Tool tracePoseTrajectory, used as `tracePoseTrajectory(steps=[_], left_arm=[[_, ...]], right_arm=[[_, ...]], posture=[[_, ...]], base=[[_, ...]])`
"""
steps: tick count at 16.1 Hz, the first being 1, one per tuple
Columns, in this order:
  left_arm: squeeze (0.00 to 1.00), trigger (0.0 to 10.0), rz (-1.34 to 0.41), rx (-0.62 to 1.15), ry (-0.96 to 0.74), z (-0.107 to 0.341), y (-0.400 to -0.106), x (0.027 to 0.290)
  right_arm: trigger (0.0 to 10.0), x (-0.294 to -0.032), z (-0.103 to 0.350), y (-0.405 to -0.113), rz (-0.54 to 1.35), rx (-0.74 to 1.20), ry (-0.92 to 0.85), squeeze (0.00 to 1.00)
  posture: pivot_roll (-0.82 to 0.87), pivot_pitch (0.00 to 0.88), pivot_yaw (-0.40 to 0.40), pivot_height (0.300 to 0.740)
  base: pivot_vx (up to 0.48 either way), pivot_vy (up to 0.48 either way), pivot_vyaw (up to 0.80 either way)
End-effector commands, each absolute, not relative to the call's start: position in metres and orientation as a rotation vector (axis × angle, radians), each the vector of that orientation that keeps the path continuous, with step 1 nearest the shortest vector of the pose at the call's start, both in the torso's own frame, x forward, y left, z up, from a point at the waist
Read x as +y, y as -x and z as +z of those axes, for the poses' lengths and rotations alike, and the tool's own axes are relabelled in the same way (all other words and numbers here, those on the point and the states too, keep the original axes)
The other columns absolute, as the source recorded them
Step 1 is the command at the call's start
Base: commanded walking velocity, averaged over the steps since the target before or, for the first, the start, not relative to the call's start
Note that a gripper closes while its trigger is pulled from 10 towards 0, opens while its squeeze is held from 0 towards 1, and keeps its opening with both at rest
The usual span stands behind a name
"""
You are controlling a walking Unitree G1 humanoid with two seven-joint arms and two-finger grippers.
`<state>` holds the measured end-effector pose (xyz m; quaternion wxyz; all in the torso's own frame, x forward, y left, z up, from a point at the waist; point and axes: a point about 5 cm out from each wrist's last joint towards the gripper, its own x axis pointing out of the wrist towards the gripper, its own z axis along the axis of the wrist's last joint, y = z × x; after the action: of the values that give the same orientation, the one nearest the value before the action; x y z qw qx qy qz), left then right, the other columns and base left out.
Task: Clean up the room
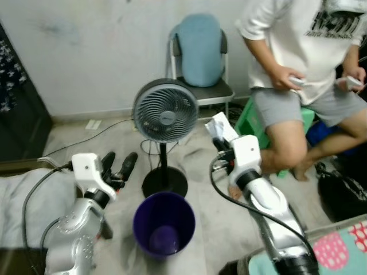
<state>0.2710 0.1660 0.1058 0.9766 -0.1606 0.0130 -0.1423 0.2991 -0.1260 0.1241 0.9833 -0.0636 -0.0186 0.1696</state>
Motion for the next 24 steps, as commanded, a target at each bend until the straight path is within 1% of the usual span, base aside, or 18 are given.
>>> tracePoseTrajectory(steps=[1,4,10,16,19,21,22,24], left_arm=[[0.0,10.0,-0.272,0.041,0.305,0.103,-0.268,0.171],[0.0,10.0,-0.246,0.038,0.291,0.103,-0.269,0.173],[0.0,10.0,-0.253,0.046,0.28,0.102,-0.267,0.175],[0.0,10.0,-0.267,0.035,0.278,0.103,-0.268,0.177],[0.0,10.0,-0.323,0.022,0.269,0.107,-0.265,0.173],[0.0,10.0,-0.368,0.03,0.227,0.107,-0.257,0.172],[0.0,10.0,-0.408,0.062,0.202,0.103,-0.244,0.177],[0.0,10.0,-0.451,0.101,0.185,0.098,-0.232,0.181]], right_arm=[[10.0,-0.122,0.127,-0.3,0.352,-0.051,0.129,0.0],[10.0,-0.12,0.126,-0.3,0.352,-0.051,0.124,0.0],[10.0,-0.12,0.126,-0.3,0.346,-0.054,0.115,0.0],[10.0,-0.122,0.125,-0.302,0.328,-0.05,0.111,0.0],[10.0,-0.121,0.119,-0.302,0.314,-0.009,0.09,0.0],[10.0,-0.115,0.112,-0.304,0.322,0.036,0.089,0.0],[10.0,-0.109,0.107,-0.305,0.334,0.052,0.089,0.0],[10.0,-0.106,0.099,-0.305,0.338,0.093,0.098,0.0]], posture=[[-0.01,0.02,-0.036,0.74],[-0.01,0.022,-0.031,0.74],[-0.01,0.022,-0.031,0.74],[-0.01,0.028,-0.031,0.74],[0.0,0.03,-0.036,0.74],[0.02,0.034,-0.044,0.74],[0.03,0.047,-0.046,0.74],[0.03,0.061,-0.044,0.74]], base=[[0.0,0.0,0.8],[0.0,0.0,0.8],[0.0,0.0,0.8],[0.0,0.0,0.0],[0.0,0.0,0.0],[0.0,0.0,0.0],[0.0,0.0,0.0],[0.0,0.0,0.0]])
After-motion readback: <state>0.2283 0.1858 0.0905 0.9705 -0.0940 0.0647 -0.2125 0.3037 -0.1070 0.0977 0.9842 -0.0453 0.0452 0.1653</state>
